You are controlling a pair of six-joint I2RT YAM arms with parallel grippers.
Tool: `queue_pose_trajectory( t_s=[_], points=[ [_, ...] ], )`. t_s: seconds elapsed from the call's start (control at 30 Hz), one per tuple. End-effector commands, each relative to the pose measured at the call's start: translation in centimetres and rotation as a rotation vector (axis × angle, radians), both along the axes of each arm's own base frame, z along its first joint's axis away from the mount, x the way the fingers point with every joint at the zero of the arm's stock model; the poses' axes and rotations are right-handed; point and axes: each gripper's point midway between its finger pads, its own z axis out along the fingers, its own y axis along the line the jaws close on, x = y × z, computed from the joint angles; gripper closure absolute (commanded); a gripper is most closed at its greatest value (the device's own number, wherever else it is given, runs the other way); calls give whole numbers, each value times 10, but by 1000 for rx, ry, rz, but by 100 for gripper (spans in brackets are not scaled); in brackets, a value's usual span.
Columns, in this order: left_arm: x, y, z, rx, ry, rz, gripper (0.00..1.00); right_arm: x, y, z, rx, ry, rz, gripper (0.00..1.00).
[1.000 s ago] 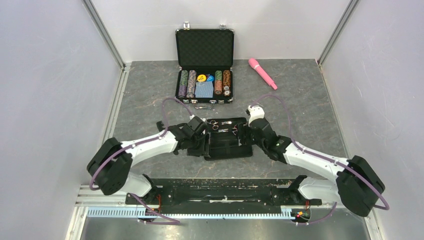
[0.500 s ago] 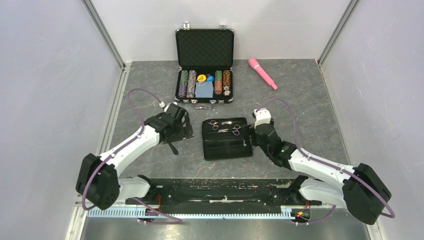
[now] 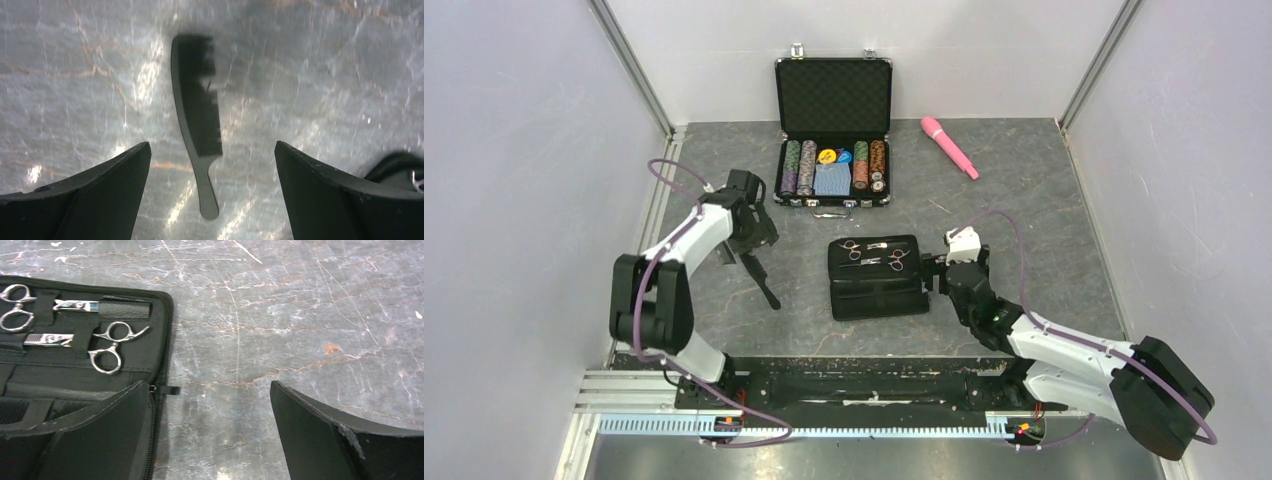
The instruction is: Sort the hair-cutting tools
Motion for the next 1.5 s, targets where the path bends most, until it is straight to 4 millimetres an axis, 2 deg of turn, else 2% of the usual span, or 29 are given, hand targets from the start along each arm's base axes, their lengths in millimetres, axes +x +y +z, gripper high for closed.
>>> queue_pose_trajectory(
  t_s=[0.0,0.13,0.33,0.67,0.9,1.47],
  points=[
    [33,16,-3,54,24,0,0,5,-12,14,36,-110,-68,3],
    [51,27,-17,64,80,31,0,3,-17,8,29,-108,-81,2],
    [56,43,-35,62,132,59,0,-1,-31,3,21,-120,-139,2],
    [60,43,-49,-30,118,56,21,-3,-37,1,26,-133,-157,2],
    [62,47,-54,-21,129,55,31,-4,-38,1,34,-138,-156,2],
    [59,60,-56,30,158,68,38,-4,-36,-1,41,-135,-143,2]
  ],
)
